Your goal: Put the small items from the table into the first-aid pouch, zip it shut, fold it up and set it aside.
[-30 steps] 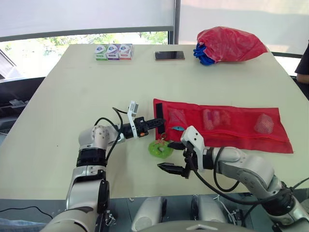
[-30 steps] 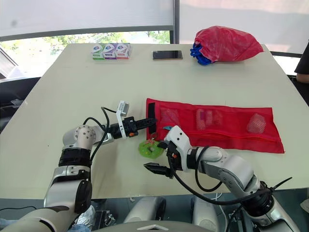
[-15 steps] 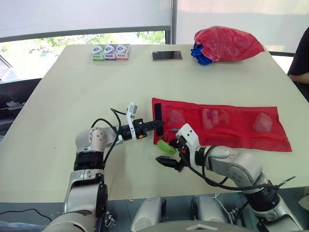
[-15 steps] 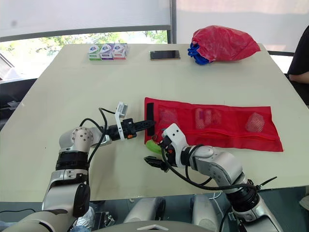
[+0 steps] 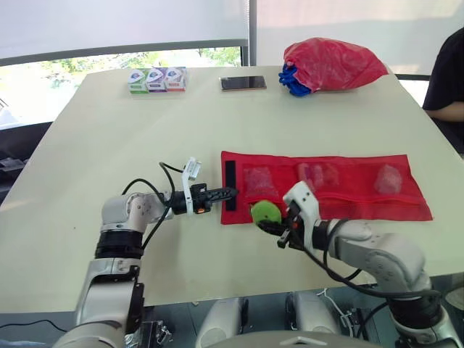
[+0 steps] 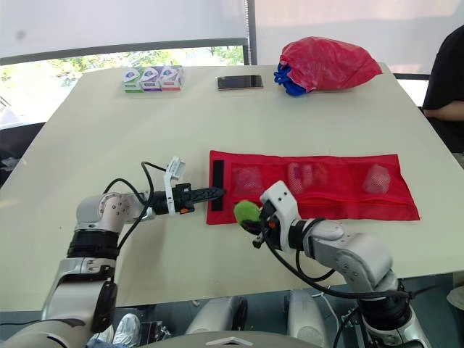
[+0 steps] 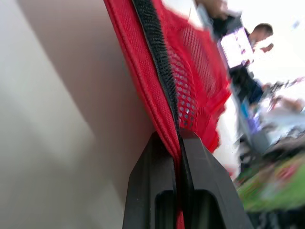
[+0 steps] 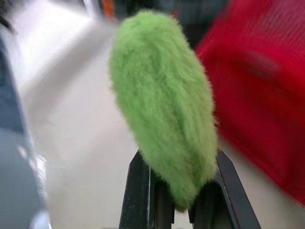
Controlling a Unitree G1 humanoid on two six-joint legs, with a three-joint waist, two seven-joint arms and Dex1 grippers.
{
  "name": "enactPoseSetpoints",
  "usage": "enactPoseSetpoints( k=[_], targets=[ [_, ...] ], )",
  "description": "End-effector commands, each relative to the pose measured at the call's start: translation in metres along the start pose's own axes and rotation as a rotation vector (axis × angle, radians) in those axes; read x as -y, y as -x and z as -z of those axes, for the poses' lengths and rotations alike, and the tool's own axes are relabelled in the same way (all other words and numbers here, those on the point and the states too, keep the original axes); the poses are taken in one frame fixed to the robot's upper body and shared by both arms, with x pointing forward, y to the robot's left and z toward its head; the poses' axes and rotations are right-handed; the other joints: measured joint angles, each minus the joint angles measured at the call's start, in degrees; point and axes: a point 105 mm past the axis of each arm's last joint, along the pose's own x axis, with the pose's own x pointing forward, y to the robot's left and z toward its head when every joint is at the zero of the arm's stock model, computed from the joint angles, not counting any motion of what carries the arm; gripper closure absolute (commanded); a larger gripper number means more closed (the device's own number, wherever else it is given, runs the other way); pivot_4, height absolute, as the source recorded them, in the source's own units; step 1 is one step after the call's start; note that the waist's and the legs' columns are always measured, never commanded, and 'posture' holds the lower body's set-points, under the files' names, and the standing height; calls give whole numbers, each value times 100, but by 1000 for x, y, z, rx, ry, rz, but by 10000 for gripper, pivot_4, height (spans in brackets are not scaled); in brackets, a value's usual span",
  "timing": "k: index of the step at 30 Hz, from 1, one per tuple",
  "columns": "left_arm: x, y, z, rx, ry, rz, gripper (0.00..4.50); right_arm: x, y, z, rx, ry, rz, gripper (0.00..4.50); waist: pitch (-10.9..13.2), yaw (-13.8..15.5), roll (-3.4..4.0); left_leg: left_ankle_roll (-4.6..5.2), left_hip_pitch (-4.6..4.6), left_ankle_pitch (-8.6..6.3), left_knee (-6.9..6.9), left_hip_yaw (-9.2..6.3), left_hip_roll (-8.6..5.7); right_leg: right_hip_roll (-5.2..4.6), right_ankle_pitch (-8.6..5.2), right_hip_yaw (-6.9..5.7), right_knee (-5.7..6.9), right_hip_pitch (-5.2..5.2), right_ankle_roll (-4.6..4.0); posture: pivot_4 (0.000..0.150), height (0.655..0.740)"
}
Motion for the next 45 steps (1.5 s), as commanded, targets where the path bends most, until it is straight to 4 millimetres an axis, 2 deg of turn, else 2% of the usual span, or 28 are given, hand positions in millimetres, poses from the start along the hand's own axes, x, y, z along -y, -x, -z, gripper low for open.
enactPoseSetpoints(
  k=[1, 3, 8, 13, 17, 23, 26, 32, 37, 40, 45],
  targets=[
    [-15, 13, 7, -47, -63, -71, 45000, -4, 15, -23, 89, 14, 9, 44694, 0, 7, 0, 0, -1, 0, -2, 0, 1, 0, 1, 0, -1, -2, -1, 1500, 7400],
    [-19, 15, 6, -44, -82, -89, 45000, 2, 20, -21, 86, -4, 43, 44694, 1, 15, 2, 0, -4, 0, -3, -1, 1, 0, 1, -1, -4, -4, -2, 1500, 7400],
    [-27, 18, 1, -33, -88, -119, 45000, 30, 43, 1, 30, -53, 182, 44694, 0, 22, 0, 1, -4, 0, -2, 3, -1, -3, 1, 1, -4, -4, -1, 1500, 7400],
    [-30, 20, 2, -42, -99, -128, 45000, 44, 56, 7, 29, -81, 259, 44694, -1, 11, 6, 1, 0, 0, -4, 1, 5, 3, 1, -1, 0, -4, -2, 1500, 7400],
    [-31, 23, -1, -31, -111, -134, 45000, 61, 81, 13, 39, -109, 351, 44694, -1, 25, 5, 1, -3, 0, -3, 2, 1, 3, 1, -1, -2, -3, -1, 1500, 7400],
    [-31, 31, -1, -16, -115, -139, 45000, 96, 152, 29, 15, -147, 587, 44694, -1, 18, 6, 3, -3, -1, -5, 2, 3, 5, 1, -2, -5, -1, -1, 1500, 7400],
    [-31, 34, -2, -6, -116, -143, 45000, 107, 178, 32, 19, -161, 669, 44694, -1, 1, 8, 3, 1, -1, -5, 16, 6, 2, 2, 12, -4, 3, -1, 1500, 7400],
    [-34, 42, -5, 16, -121, -164, 45000, 144, 238, 41, 22, -177, 948, 44694, -1, 11, 8, 23, 2, -13, -7, 22, 8, 2, 1, 15, -4, 3, 0, 1500, 7400],
    [-38, 52, -7, 30, -126, -198, 45000, 167, 274, 44, 46, -191, 1174, 44694, -1, 5, 9, 3, 4, -1, -9, 28, 10, 2, 2, 23, -4, 1, -1, 1500, 7400],
    [-42, 58, -11, 47, -140, -226, 45000, 174, 285, 48, 44, -190, 1261, 44694, -1, 12, 9, 2, 4, -1, -10, 30, 10, 1, 1, 26, -4, 0, -1, 1500, 7400],
    [-45, 70, -20, 86, -141, -262, 45000, 179, 283, 42, 84, -161, 1286, 44694, -1, 11, 9, 2, 4, 0, -11, 32, 10, 0, 2, 30, -4, 0, -1, 1500, 7400]
  ],
)
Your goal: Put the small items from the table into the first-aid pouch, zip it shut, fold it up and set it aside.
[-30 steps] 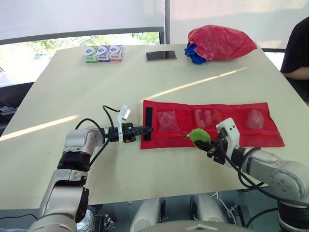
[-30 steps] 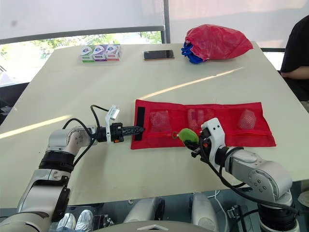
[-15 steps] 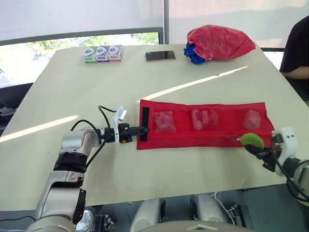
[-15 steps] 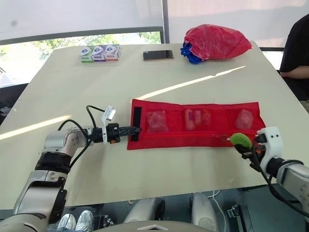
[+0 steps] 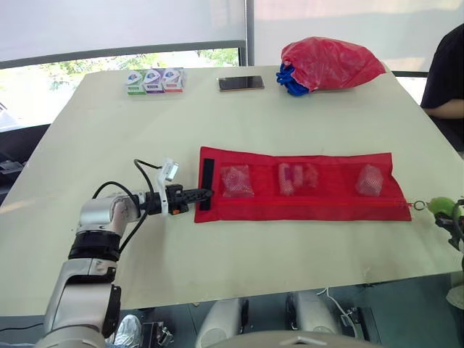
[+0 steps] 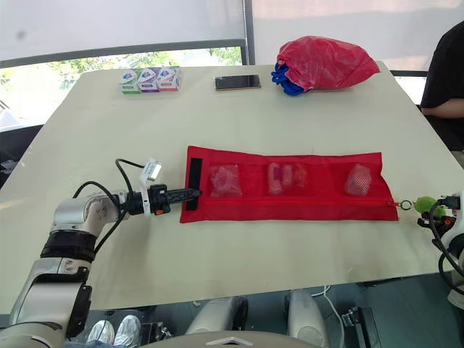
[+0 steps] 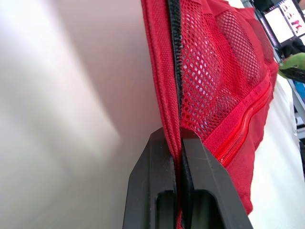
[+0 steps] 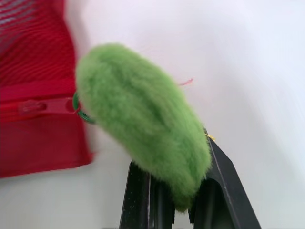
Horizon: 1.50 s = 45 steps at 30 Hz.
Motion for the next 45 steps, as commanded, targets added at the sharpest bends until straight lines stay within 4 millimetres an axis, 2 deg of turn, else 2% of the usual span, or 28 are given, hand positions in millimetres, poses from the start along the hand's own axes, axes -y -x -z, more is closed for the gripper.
enactPoseSetpoints(
  k=[1, 7, 12, 19, 21, 22, 23, 28, 29, 34, 40, 42, 43, 45],
  targets=[
    [-18, 26, -10, 39, -11, -121, 45000, 13, 3, -20, 94, 18, 80, 44694, 0, 2, 0, 0, 0, 0, 0, 0, -1, 0, 0, 0, 0, 0, 0, 1500, 7400],
    [-22, 34, -11, 51, -12, -155, 45000, 12, -2, -30, 159, 21, 105, 44694, 1, 9, 1, 0, -2, 0, 0, -1, -1, 0, 0, -1, 0, -1, 0, 1500, 7400],
    [-18, 35, -8, 46, -9, -145, 45000, 2, -6, -30, 164, 39, 59, 44694, 1, 5, 2, 0, -2, 0, 0, -2, -3, -3, 0, 4, -1, -1, 0, 1500, 7400],
    [-19, 40, -8, 46, -9, -161, 45000, 5, -3, -31, 191, 67, 58, 44694, 2, 13, 2, 0, -2, 0, 0, -1, -3, -3, 0, 12, -1, -2, 0, 1500, 7400],
    [-23, 45, -7, 36, -17, -181, 45000, 6, 0, -33, 201, 55, 61, 36825, 2, 6, 3, 0, -2, 0, -1, -1, -3, -2, 0, 12, -1, -2, 0, 1500, 7400],
    [-25, 48, -7, 33, -21, -191, 45000, 8, 1, -34, 205, 49, 72, 34320, 2, -3, 3, 0, -2, 0, -1, -1, -3, -2, 0, 12, 0, -2, 0, 1500, 7400],
    [-28, 51, -8, 33, -23, -207, 45000, 10, 2, -35, 211, 50, 84, 27961, 2, -8, 3, 0, -2, 0, -1, -1, -2, -1, 0, 12, 0, -3, -1, 1500, 7400],
    [-36, 59, -12, 31, -33, -236, 45000, 5, 3, -39, 232, 44, 56, 1992, 2, -7, 3, 0, 10, 0, -15, 8, -1, 1, 0, 9, 0, -3, -1, 1500, 7400],
    [-37, 59, -13, 29, -35, -236, 45000, 2, 3, -39, 236, 50, 43, 357, 2, -2, 3, 0, 9, 0, -15, 8, -1, 1, 0, 8, 0, -3, -1, 1500, 7400],
    [-40, 62, -12, 22, -37, -246, 45000, -19, 5, -38, 255, 52, -64, 357, 1, -3, 3, 0, 9, 0, -16, 7, -2, 0, 1, 5, 0, -2, -1, 1500, 7400],
    [-41, 66, -7, -6, -40, -248, 45000, -86, 18, -35, 279, -26, -396, 357, 1, -16, 3, 1, 9, -1, -19, 6, 2, 1, 1, 11, 1, -3, -1, 1500, 7400],
    [-40, 68, -4, -26, -62, -238, 38341, -102, 21, -29, 258, -18, -455, 0, 0, 0, 2, 10, 9, -6, -19, 7, 2, 0, 1, 11, 1, -3, 0, 1500, 7400],
    [-38, 69, -3, -31, -72, -218, 36406, -107, 21, -25, 247, -12, -475, 0, -1, -1, -1, 20, 9, -11, -19, 6, 1, -1, 0, 9, 0, -4, -1, 1500, 7400],
    [-40, 79, -9, -38, -163, -235, 27708, -111, 22, -22, 243, -14, -499, 0, -1, -1, 0, 17, 9, -10, -19, 5, 1, -1, 0, 10, 0, -5, -1, 1500, 7400]
  ],
)
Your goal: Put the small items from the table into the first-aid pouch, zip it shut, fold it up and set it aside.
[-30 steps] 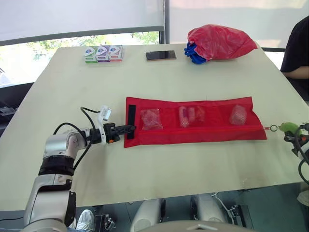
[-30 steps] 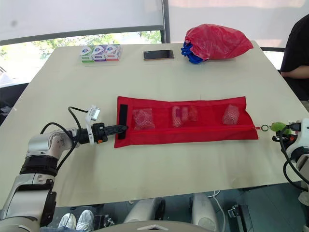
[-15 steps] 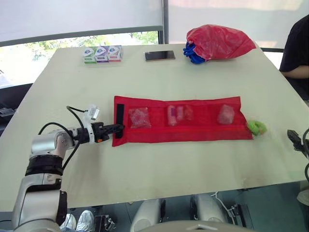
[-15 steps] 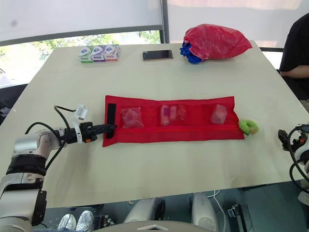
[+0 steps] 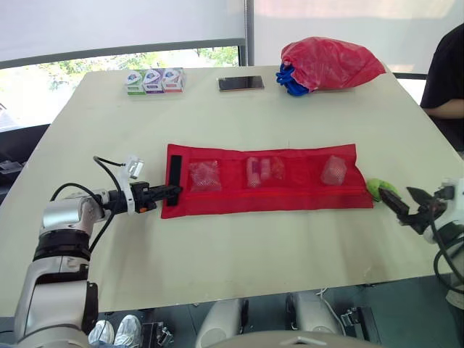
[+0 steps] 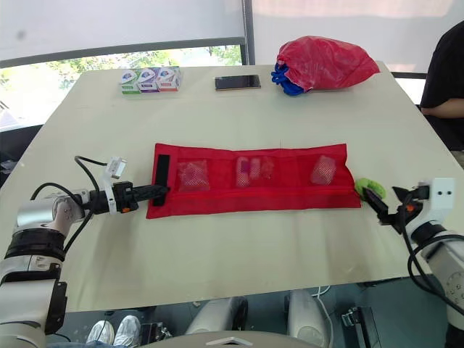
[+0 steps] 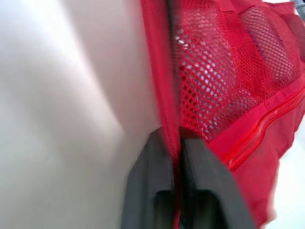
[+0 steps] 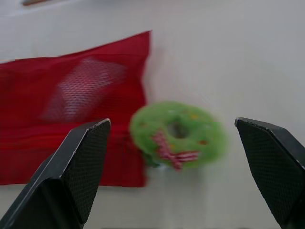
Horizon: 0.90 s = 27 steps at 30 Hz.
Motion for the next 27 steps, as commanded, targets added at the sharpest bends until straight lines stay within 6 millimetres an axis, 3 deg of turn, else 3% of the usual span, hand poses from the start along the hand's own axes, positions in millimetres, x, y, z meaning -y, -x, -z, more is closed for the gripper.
enactPoseSetpoints(
  k=[1, 3, 6, 7, 11, 13, 19, 23, 27],
  targets=[
    [-14, 21, 0, -51, -133, -81, 23935, -11, 2, -4, 23, 13, -50, 0, 0, 5, 0, 0, 0, 0, 0, 2, 0, 0, 0, 0, 0, 0, 0, 1500, 7400],
    [-19, 29, -8, -56, -267, -110, 15362, -10, 3, -5, 30, 37, -50, 0, 0, 2, 2, 0, 0, 0, 0, 0, 0, -1, 1, 0, 1, -2, -1, 1500, 7400],
    [-9, 31, -18, -66, -423, -63, 1327, -5, 4, -1, 18, 49, -30, 0, 1, 13, 2, 0, 0, 0, -1, -1, 1, -2, 2, 2, -1, -6, -4, 1500, 7400],
    [-1, 30, -25, -51, -463, -24, 295, -5, 4, 2, 12, 39, -26, 0, 1, 17, 2, -1, -6, 0, -1, -1, 0, -3, 2, 3, -2, -10, -4, 1500, 7400],
    [41, 26, -56, 47, -561, 161, 295, -13, 2, 14, -10, -5, -47, 0, 5, 75, -15, -2, -17, 1, 1, -6, -5, -11, 3, -2, -5, -12, -4, 1500, 7400],
    [81, 20, -70, 80, -629, 314, 295, -16, -1, 21, -21, -44, -42, 0, 6, 78, -16, -1, -20, 1, 3, -13, -5, -11, 3, -4, -5, -12, -4, 1500, 7400],
    [173, 6, -76, 75, -776, 633, 295, -10, -7, 33, -60, -67, 45, 0, 9, 40, -8, -4, -19, 3, 4, -9, -5, -12, 3, 1, -4, -9, -4, 1500, 7400],
    [211, 7, -78, 74, -827, 762, 295, -6, -9, 35, -64, -111, 108, 0, 10, -12, -8, -18, -13, 11, 1, -2, 2, 7, 3, -8, -2, -8, -4, 1500, 7400],
    [229, 8, -79, 73, -865, 824, 295, -18, -10, 35, -61, -167, 82, 0, 9, 2, -9, -18, -12, 12, 2, -2, 2, 34, 2, -8, -2, -5, -4, 1500, 7400]
  ],
)
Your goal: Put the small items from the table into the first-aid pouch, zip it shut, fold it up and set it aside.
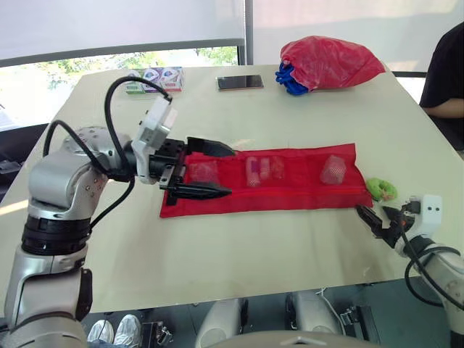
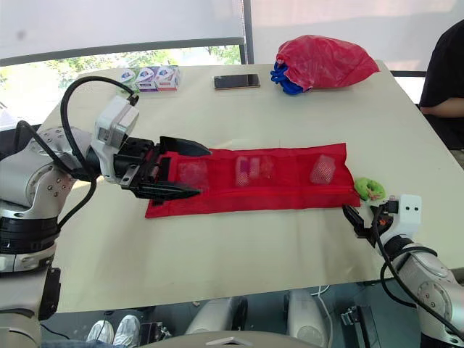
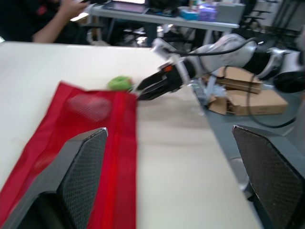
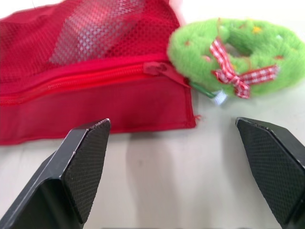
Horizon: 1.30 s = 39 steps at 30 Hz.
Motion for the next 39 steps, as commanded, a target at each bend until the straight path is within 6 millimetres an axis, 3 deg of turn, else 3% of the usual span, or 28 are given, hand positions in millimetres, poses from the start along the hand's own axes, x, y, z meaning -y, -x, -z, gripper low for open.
enactPoseSetpoints(
  k=[1, 6, 11, 16, 19, 25, 27, 33, 39],
  targets=[
    [9, -8, -18, 19, -61, 60, 295, -12, 1, -2, 2, -18, -31, 0, 0, 1, 0, 0, 0, 0, 0, 0, 0, 2, 0, 0, 0, 0, 0, 1500, 7400],
    [12, -12, -21, 26, -81, 95, 295, -23, -10, 7, -62, -54, -79, 0, -2, -17, -3, -1, 8, 1, 1, 3, 1, 9, 0, 4, 0, 5, 0, 1500, 7400],
    [13, -7, -16, 17, -82, 94, 295, -40, -21, -3, -27, -132, -155, 0, -2, -34, -3, -3, 10, 2, 1, 5, 9, 18, 0, 5, 0, 5, -1, 1500, 7400],
    [16, 0, -12, 20, -78, 84, 295, -42, -24, -13, 26, -214, -174, 0, 0, -20, -3, -4, 10, 2, 1, 8, 9, 17, -1, 8, -2, 5, -1, 1500, 7400],
    [16, 4, -9, 18, -75, 77, 0, -42, -24, -21, 73, -282, -179, 8685, 3, -16, 2, -4, 10, 2, 1, 8, 9, 17, 0, 9, -1, 4, -1, 1500, 7400],
    [14, 10, -5, 14, -78, 62, 0, -39, -22, -30, 132, -344, -168, 38487, 4, -12, 5, -4, 10, 3, 1, 8, 8, 16, 0, 10, -1, 4, -1, 1500, 7400],
    [13, 12, -4, 15, -80, 57, 0, -38, -20, -32, 142, -346, -168, 42979, 5, -13, 5, -4, 10, 2, 1, 9, 7, 16, 0, 10, -1, 4, -1, 1500, 7400],
    [2, 13, -4, 22, -96, 14, 0, -32, -10, -39, 168, -344, -169, 42979, 5, 0, 6, -3, 10, 3, 2, 9, 6, 15, 0, 10, -1, 5, -1, 1500, 7400],
    [-16, 4, -7, -1, -107, -66, 0, -3, 15, -51, 183, -291, -111, 42979, 9, 32, 12, 0, 3, 1, 17, 3, -1, 11, 0, 3, -2, 11, 0, 1500, 7400]
  ],
)
